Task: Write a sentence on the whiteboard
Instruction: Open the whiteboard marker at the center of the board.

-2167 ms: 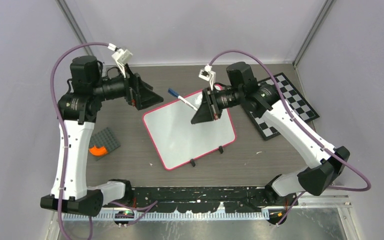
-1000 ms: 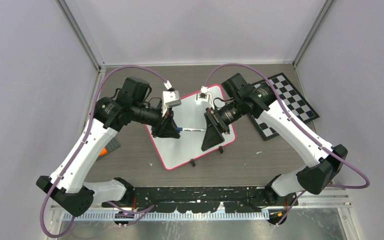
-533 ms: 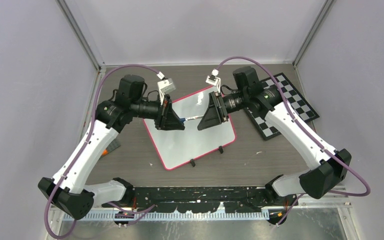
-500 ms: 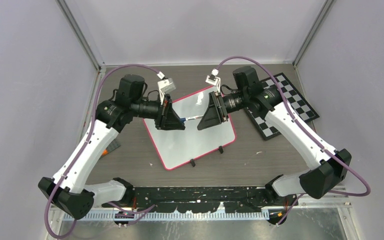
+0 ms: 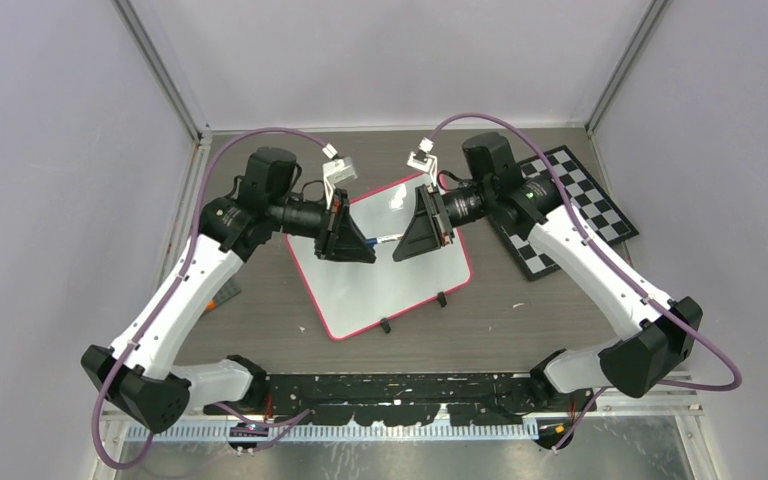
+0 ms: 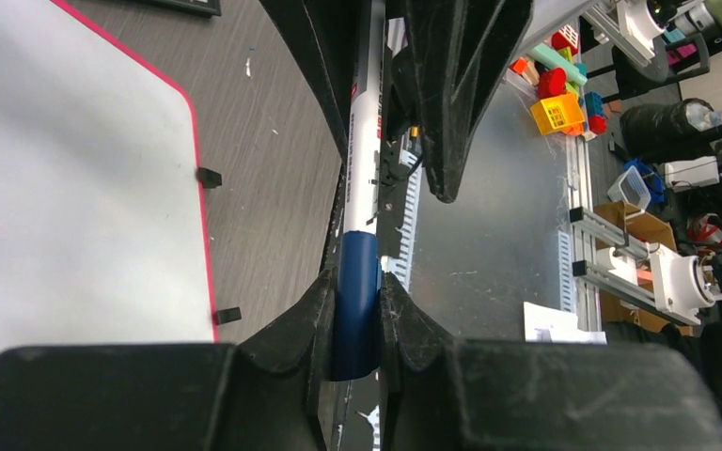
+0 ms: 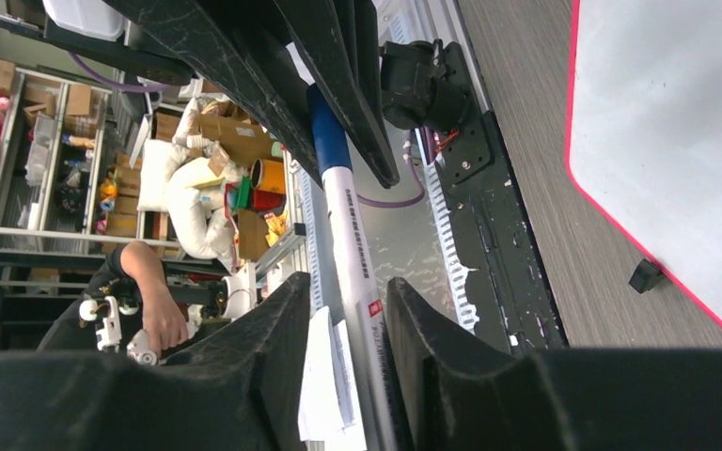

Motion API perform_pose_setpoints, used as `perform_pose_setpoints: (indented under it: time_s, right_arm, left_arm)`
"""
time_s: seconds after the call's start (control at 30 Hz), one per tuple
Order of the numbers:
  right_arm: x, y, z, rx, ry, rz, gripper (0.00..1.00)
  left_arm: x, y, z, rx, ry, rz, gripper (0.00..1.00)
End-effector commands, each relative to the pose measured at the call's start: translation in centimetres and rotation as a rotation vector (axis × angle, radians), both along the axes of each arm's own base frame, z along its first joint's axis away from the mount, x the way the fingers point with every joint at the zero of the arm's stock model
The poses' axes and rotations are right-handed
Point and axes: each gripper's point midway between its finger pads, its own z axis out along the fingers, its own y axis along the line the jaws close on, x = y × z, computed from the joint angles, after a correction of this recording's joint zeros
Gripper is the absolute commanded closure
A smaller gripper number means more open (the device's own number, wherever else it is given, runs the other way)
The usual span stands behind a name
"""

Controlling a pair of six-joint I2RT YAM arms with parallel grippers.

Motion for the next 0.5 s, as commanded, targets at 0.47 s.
perform_pose_setpoints:
  time_s: [0.47]
  right_arm:
    - [-2.8, -0.1, 1.3, 0.020, -0.107, 0.100, 0.97]
  left_arm:
    - [0.5, -1.0, 0.8, -0.012, -0.019, -0.020, 1.00]
